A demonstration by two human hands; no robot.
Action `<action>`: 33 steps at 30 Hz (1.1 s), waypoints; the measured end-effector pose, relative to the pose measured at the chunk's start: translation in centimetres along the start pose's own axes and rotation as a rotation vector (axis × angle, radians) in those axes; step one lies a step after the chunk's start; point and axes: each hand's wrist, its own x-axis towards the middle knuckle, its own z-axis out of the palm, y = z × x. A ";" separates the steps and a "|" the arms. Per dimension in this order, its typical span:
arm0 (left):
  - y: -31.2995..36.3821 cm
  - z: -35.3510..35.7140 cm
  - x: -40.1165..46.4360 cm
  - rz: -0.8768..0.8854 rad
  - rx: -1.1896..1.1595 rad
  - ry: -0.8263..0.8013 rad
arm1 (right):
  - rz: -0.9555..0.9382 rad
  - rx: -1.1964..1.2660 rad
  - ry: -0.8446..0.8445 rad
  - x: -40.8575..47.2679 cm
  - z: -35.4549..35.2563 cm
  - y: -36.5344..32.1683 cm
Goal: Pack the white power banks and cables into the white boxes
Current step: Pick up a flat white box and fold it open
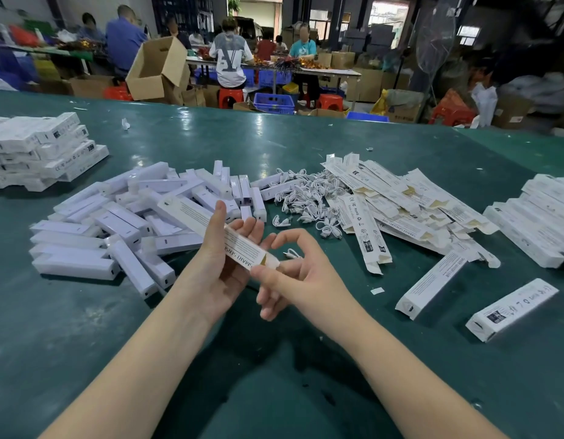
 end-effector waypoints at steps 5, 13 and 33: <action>-0.4 -0.2 0.1 -0.052 -0.001 -0.072 | 0.085 0.004 -0.024 0.2 -0.3 0.3; -0.6 -0.7 0.2 -0.097 -0.067 -0.172 | 0.050 -0.004 -0.044 0.3 -0.4 0.4; -0.7 -0.3 -0.3 -0.100 0.006 -0.156 | 0.140 -0.056 -0.053 0.1 -0.7 0.0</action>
